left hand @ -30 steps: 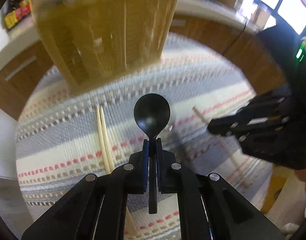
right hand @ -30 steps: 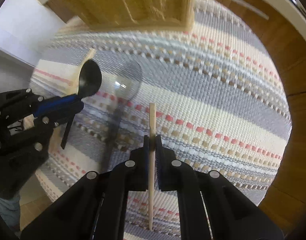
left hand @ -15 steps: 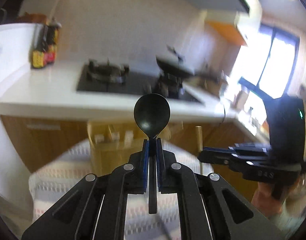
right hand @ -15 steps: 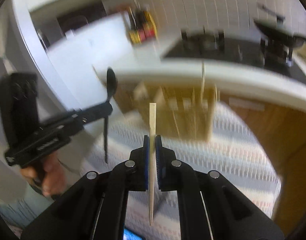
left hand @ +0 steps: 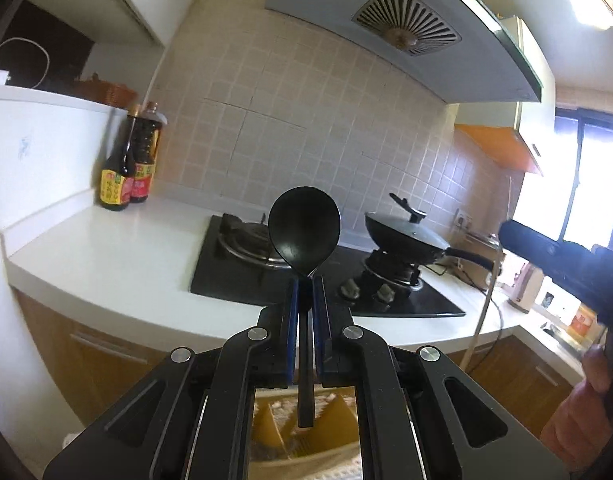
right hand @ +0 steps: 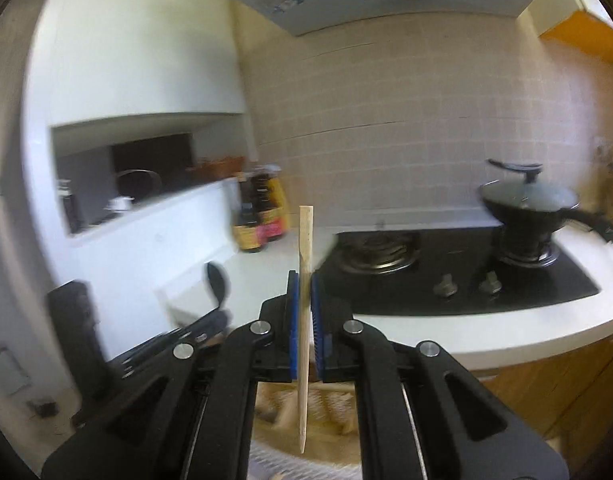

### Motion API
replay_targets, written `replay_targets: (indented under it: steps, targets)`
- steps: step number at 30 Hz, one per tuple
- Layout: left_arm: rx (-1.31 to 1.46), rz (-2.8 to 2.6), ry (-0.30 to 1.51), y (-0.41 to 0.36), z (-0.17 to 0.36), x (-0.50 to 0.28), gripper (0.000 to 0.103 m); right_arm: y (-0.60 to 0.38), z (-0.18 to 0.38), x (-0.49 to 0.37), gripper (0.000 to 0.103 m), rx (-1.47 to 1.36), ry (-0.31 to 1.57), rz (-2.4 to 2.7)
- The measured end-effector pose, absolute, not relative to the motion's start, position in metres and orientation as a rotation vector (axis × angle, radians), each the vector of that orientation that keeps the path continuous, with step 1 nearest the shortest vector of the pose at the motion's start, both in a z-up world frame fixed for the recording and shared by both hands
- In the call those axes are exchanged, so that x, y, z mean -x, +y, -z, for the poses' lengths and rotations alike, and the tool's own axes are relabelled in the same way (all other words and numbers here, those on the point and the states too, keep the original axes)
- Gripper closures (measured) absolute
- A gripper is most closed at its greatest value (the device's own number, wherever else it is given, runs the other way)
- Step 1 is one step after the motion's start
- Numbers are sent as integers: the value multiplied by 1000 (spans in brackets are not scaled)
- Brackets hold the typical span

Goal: Organize utensils
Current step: 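Carry the black spoon and chopstick up and release them into the tan caddy, then lower the left gripper onto two chopsticks while the right gripper grasps a clear spoon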

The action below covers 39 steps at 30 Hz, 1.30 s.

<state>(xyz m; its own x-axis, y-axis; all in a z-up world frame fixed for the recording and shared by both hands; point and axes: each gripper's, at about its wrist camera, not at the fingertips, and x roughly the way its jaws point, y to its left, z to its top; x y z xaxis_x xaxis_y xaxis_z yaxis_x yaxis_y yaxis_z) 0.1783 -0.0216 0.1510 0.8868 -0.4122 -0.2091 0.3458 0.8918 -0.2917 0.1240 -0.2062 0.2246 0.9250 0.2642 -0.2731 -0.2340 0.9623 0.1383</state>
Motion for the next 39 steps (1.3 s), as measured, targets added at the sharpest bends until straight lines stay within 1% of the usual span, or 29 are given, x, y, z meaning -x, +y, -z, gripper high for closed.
replay_targets:
  steps: [4,10,18,22,24,25,27,31,35,37,39]
  targets:
    - [210,373,268,-26,-127,-194,98,-213,-201,-152,98,-81,308,-184]
    - [242,355,307,-16,-98,-216,98,-219,-163,-174,98,-40,342,-108]
    - [232,372,287,-16,-77,-214,98,-222,-144,-176,98,-52,325,-114]
    - [252,387,300,-13,-69,-211,97,-222,-138,-169,98,-55,345,-133]
    - [263,390,316,-8,-65,-208,88,-224,-135,-163,97,-59,353,-136]
    - [268,394,323,-6,-63,-205,85,-225,-134,-160,94,-61,360,-146]
    - [270,397,325,-1,-64,-198,73,-226,-131,-154,92,-65,384,-168]
    - [313,423,343,16,-69,-179,68,-232,-127,-136,92,-103,420,-210]
    - [322,433,369,30,-78,-156,61,-234,-130,-107,91,-116,437,-247]
    - [313,455,403,34,-85,-146,60,-233,-135,-94,89,-115,441,-264]
    - [331,495,447,38,-90,-140,57,-231,-141,-80,86,-116,460,-284]
